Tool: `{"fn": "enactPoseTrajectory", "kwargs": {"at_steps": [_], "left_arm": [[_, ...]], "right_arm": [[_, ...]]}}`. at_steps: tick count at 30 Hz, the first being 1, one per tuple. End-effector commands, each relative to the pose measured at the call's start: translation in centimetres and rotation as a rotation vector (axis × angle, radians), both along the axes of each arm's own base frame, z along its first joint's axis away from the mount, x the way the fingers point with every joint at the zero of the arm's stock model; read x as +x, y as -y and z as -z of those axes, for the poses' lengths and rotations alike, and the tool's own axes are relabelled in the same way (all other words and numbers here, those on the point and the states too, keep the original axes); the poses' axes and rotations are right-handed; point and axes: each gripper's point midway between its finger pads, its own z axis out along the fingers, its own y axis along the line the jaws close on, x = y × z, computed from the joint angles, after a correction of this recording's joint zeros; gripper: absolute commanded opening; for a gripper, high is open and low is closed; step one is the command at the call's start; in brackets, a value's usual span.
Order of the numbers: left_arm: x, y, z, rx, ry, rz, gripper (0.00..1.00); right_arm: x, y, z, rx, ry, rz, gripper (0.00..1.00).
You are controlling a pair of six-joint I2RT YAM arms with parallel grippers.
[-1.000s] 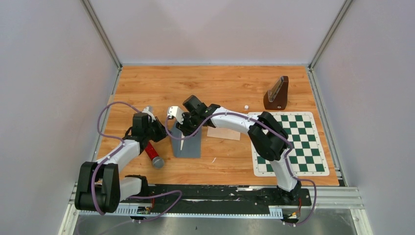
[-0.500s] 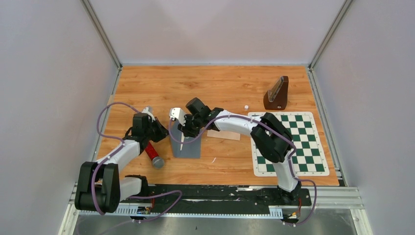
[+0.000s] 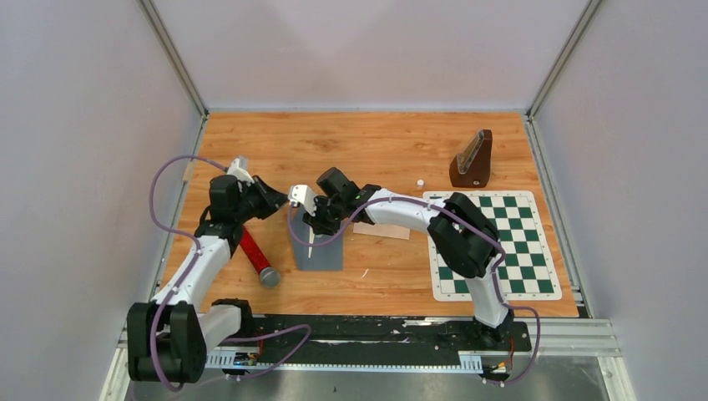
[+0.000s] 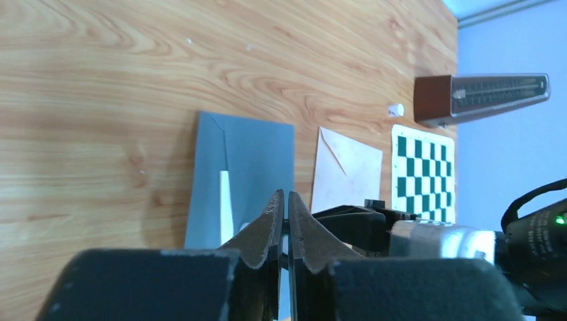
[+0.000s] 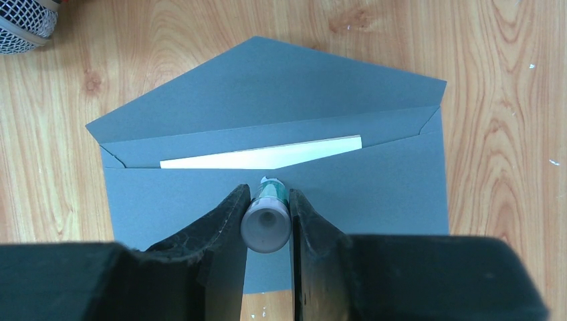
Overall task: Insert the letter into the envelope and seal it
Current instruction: Paint the envelope at the center of the board.
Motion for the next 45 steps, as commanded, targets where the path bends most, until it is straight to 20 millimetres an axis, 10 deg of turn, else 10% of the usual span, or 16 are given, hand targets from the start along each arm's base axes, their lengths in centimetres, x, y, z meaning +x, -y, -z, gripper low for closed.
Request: {"fn": "enactPoseTrajectory", "kwargs": {"at_steps": [1, 21, 30, 45], "left_arm": [[-0.4, 2.0, 2.5, -0.126, -0.084, 0.062, 0.07], [5.2, 5.3, 10.8, -0.224, -0.416, 0.209, 0.00], [2.5, 2.3, 15.8, -0.032, -0.595, 0.102, 0.00], [0.3, 2.7, 17.9, 0.041, -0.637, 0.056, 0.00]], "right_arm": [[-1.4, 0.9, 0.9, -0.052, -0.049, 0.000, 0.00], [-1.3, 1.3, 1.4, -0.058, -0.056, 0.043, 0.00], [-2.0, 1.7, 1.9, -0.063, -0.079, 0.038, 0.00], [-5.6, 2.2, 0.6, -0.051, -0.174, -0.054, 0.00]]}}
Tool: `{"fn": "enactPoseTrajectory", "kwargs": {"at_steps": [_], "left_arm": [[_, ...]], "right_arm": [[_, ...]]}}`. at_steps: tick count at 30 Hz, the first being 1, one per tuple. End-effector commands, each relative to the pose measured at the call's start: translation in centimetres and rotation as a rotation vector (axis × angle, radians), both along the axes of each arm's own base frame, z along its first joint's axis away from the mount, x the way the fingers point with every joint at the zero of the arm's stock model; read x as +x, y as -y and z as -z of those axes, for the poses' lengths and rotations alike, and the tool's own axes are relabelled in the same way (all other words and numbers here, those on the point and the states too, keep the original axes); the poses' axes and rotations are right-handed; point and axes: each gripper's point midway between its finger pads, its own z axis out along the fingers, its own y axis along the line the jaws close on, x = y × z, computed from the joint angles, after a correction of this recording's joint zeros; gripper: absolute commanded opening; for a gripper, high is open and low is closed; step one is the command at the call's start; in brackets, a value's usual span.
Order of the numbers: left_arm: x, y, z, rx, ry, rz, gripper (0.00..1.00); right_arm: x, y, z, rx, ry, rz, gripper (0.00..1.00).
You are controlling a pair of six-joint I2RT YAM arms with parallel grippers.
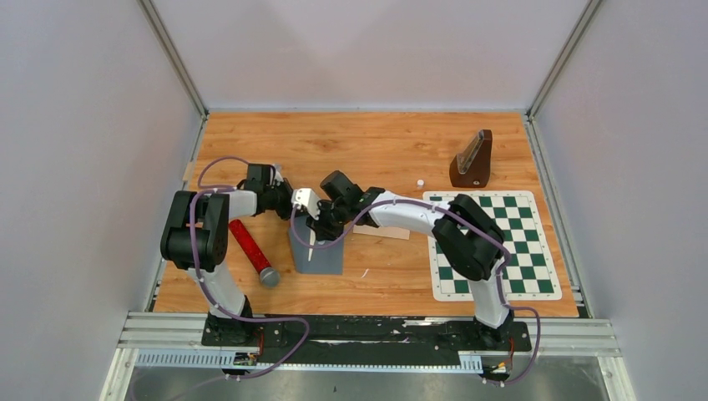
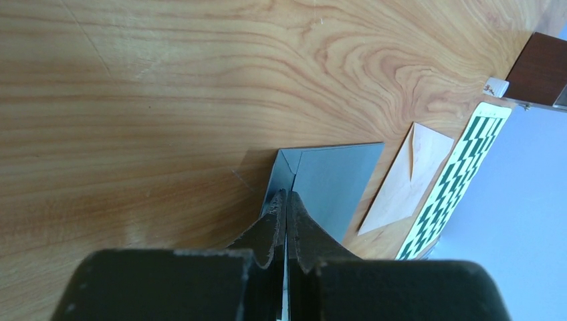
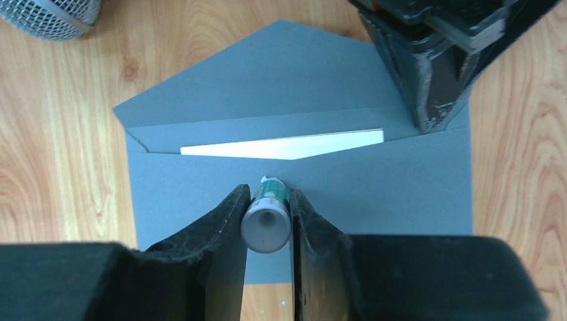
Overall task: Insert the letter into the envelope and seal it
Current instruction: Paint the envelope at the center of the board.
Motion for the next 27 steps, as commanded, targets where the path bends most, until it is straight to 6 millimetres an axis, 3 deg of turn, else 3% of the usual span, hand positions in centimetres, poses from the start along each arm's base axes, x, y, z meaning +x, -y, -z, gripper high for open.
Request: {"fn": "enactPoseTrajectory", "kwargs": {"at_steps": [1, 5, 12, 17, 27], "left_arm": [[-3.3, -2.3, 4.9, 0.170, -0.148, -0.047, 0.00], [-3.3, -2.4, 5.3, 0.170, -0.156, -0.058, 0.00], [-3.7, -2.4, 5.6, 0.173, -0.174, -0.064, 0.00], [-3.8, -2.4, 5.6, 0.172, -0.176, -0.063, 0.00], [-3.8, -2.3, 5.5, 0.172, -0.168, -0.062, 0.00]], "right_arm": [[-4.1, 1.5, 0.5, -0.061, -0.115, -0.059, 0.00], [-4.2, 1.4, 0.8, -0.069, -0.105, -0.056, 0.00], [0.6, 0.9, 1.0, -0.060, 0.078, 0.084, 0.00], [2.8, 1.0, 1.6, -0.076, 0.120, 0.126, 0.00], [4.0, 1.5, 2.6, -0.112, 0.133, 0.154, 0.00]]}}
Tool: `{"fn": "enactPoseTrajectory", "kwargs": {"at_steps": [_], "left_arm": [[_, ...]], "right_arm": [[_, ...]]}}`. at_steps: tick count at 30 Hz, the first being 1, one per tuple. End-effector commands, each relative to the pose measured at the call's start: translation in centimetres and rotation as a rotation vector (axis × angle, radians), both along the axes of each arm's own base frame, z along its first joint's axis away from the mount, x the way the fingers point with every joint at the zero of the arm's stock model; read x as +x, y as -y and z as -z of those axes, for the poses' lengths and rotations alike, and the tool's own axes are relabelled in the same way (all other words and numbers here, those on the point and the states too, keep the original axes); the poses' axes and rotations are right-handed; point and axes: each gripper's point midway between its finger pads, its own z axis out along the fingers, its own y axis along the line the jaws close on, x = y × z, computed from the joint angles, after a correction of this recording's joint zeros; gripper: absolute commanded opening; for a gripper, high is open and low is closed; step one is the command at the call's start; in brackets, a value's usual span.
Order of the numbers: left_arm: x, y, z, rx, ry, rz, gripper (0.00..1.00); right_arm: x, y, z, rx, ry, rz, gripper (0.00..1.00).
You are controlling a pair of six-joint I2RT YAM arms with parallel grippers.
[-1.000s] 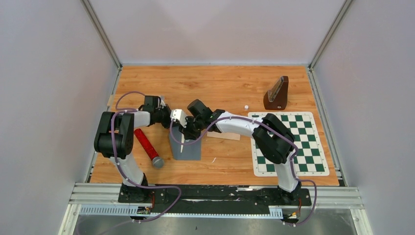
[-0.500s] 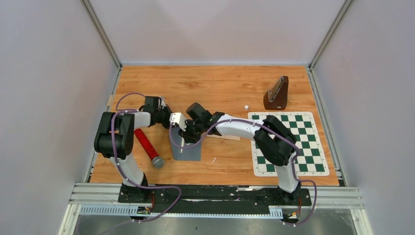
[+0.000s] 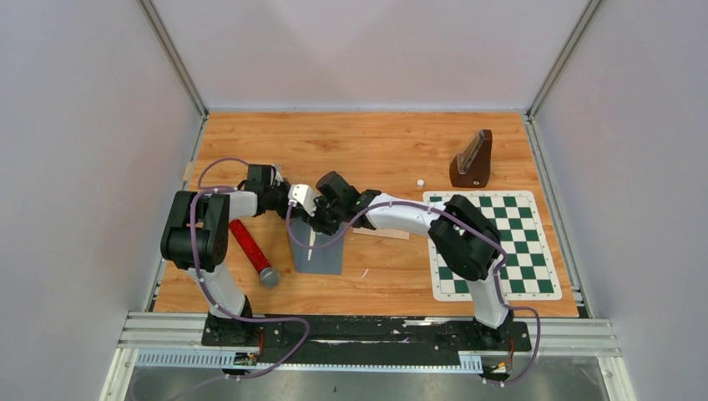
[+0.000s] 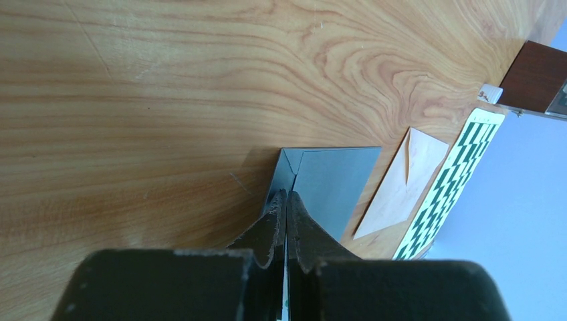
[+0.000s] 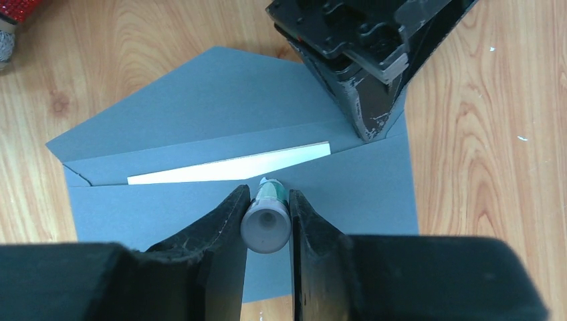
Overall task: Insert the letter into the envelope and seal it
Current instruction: Paint the envelope at the center of the board.
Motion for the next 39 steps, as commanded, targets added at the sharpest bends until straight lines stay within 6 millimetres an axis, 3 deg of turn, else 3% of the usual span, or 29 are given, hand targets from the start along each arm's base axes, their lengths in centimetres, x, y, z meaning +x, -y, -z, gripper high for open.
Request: {"fn": "enactPoseTrajectory", "kwargs": {"at_steps": [1, 12, 22, 33, 39], "left_arm": [[-3.9, -2.6, 5.4, 0.179, -0.167, -0.037, 0.00], [-3.5, -2.6, 5.3, 0.181, -0.155, -0.037, 0.00], [-3.2, -2.6, 5.4, 0.184, -0.158, -0.032, 0.00], [-3.3, -2.6, 5.7, 0.183, -0.167, -0.029, 0.00], [-3.3, -2.6, 5.7, 0.185, -0.164, -0.026, 0.00]], "right_arm": [[1.1, 1.7, 2.7, -0.096, 0.005, 0.040, 0.00], [-4.5, 1.7, 3.2, -0.120, -0.133, -0.080, 0.00], [-6.9, 1.1, 3.2, -0.123, -0.153, -0.114, 0.00], [-6.4, 2.6, 3.5, -0.166, -0.112, -0.091, 0.00], [-2.2, 3.6, 4.0, -0.178, -0.083, -0.009, 0.00]]}}
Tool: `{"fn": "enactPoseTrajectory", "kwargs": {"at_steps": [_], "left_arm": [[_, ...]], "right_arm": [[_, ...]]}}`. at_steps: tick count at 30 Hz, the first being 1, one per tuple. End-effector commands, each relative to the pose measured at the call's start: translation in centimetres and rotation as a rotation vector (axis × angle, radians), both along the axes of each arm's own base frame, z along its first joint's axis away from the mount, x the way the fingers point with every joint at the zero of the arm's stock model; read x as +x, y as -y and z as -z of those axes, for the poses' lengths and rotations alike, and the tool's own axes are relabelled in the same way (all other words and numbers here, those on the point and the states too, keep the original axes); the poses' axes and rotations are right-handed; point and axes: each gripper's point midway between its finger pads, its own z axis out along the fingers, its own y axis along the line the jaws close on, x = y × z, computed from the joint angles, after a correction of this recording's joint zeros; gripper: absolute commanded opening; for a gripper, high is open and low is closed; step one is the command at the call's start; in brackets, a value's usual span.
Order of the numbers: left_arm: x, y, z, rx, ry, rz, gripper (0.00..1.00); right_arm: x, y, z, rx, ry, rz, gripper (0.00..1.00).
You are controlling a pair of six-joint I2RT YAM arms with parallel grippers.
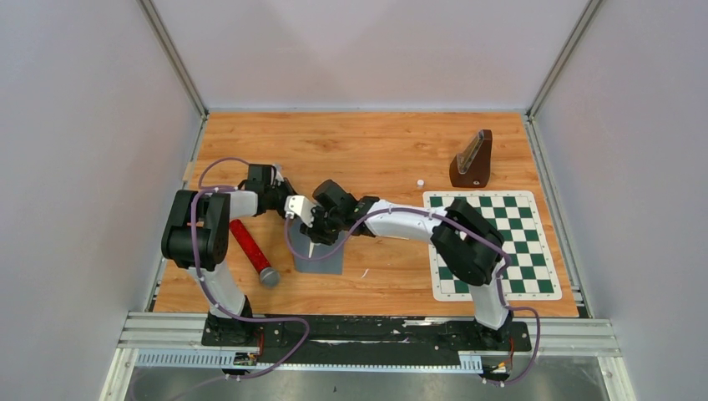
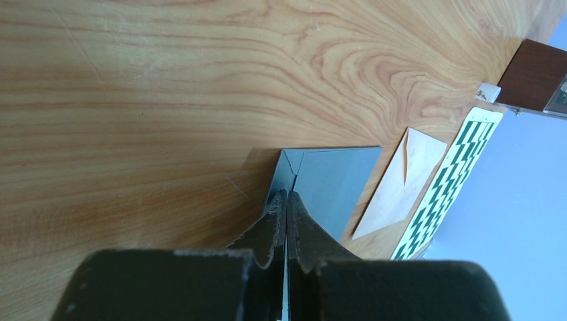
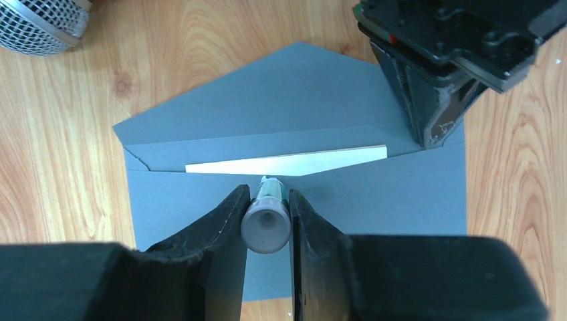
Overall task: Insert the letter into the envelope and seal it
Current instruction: Paint the envelope at the center of the board.
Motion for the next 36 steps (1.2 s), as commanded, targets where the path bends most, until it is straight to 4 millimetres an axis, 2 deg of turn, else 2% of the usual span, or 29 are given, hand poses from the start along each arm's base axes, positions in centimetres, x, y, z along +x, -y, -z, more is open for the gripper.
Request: {"fn": "enactPoseTrajectory", "kwargs": {"at_steps": [1, 6, 10, 14, 22, 27, 31, 36], "left_arm": [[-3.4, -2.7, 5.7, 0.191, -0.164, -0.031, 0.00], [-3.4, -2.7, 5.8, 0.192, -0.167, -0.029, 0.00], [-3.5, -2.7, 5.9, 0.192, -0.170, -0.028, 0.00], [-3.4, -2.6, 5.8, 0.191, -0.168, -0.027, 0.00], [-3.3, -2.9, 6.1, 0.197, -0.174, -0.040, 0.00], [-3.2, -2.9, 6.1, 0.199, -0.173, -0.038, 0.00], [-3.2, -2.9, 6.1, 0.199, -0.168, -0.037, 0.00], [-3.3, -2.8, 6.0, 0.198, -0.167, -0.035, 0.00]], "right_arm": [[2.0, 4.1, 3.7, -0.161, -0.052, 0.083, 0.00], [4.9, 4.0, 3.8, -0.160, -0.015, 0.118, 0.00], [5.2, 3.9, 3.9, -0.161, -0.016, 0.119, 0.00], [3.5, 4.5, 4.1, -0.174, -0.055, 0.102, 0.00], [-2.2, 5.5, 4.2, -0.210, -0.121, 0.032, 0.00], [-3.9, 5.5, 4.3, -0.215, -0.141, 0.018, 0.00], [-2.8, 5.2, 4.6, -0.216, -0.096, 0.036, 0.00], [0.8, 4.5, 3.5, -0.142, -0.010, 0.106, 0.00]]}}
